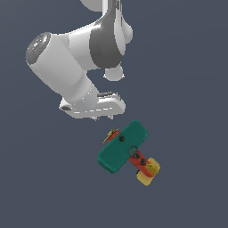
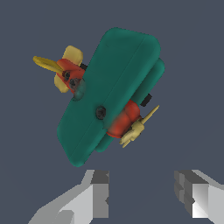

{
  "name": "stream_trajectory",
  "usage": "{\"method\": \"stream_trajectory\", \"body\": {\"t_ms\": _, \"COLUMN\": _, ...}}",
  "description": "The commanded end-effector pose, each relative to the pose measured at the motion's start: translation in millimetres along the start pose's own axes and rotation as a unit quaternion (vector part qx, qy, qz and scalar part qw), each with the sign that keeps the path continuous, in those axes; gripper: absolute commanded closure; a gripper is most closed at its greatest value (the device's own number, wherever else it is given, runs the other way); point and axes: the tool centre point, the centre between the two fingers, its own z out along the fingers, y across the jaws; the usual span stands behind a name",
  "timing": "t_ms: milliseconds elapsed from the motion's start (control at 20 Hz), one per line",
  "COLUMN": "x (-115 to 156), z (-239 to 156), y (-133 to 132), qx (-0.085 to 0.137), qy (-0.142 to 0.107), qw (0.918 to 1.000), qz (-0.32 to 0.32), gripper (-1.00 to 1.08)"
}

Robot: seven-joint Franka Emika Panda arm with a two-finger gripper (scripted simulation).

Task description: Pick up the object and move it to a goal position.

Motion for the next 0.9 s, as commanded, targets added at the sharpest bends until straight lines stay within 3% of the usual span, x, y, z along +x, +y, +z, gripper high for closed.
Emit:
{"method": "stream_trajectory", "body": {"t_ms": 0, "x": 8, "z": 5, "y": 0, "qx": 0.018, "qy": -0.003, "qw": 0.9998, "qz": 0.000, "gripper": -0.20}}
{"method": "stream_trajectory", "body": {"t_ms": 850, "x": 57, "z": 34, "y": 8, "qx": 0.148, "qy": -0.013, "qw": 0.9889, "qz": -0.006, "gripper": -0.20}}
